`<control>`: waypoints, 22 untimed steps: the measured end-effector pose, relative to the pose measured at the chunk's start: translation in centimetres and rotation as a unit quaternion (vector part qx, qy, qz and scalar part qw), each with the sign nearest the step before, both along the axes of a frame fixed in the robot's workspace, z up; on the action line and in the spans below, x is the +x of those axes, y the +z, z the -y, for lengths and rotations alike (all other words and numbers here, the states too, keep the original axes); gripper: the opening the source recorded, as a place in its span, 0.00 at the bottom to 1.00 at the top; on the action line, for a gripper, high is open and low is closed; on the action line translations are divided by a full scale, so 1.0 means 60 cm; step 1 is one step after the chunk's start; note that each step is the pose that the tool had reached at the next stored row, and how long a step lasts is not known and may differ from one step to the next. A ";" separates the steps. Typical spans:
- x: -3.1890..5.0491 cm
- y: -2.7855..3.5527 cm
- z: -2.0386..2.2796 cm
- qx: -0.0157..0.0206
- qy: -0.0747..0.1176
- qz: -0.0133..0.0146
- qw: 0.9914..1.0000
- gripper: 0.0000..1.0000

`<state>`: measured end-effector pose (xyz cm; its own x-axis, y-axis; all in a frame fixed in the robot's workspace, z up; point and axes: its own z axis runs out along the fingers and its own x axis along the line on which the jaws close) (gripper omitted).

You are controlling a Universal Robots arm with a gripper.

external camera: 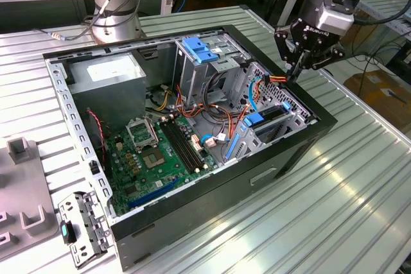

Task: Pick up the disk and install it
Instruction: 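Insert the first disk wire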

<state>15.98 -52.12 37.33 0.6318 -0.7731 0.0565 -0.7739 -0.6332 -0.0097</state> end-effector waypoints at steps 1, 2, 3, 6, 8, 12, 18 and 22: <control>0.000 0.000 0.0000 0.000 -0.012 0.000 1.000 0.17; 0.000 0.000 0.0000 0.000 -0.025 0.000 1.000 0.17; 0.000 0.000 0.0000 0.000 -0.037 0.000 0.999 0.17; 0.000 0.000 0.0000 0.000 -0.059 0.000 0.998 0.17; -0.001 0.000 -0.0002 0.000 -0.063 0.000 0.998 0.17; -0.005 0.000 0.0001 0.000 -0.064 0.000 0.998 0.17; -0.005 0.000 0.0000 0.000 -0.108 0.000 0.994 0.17; -0.005 0.000 0.0000 0.000 -0.141 0.000 0.990 0.17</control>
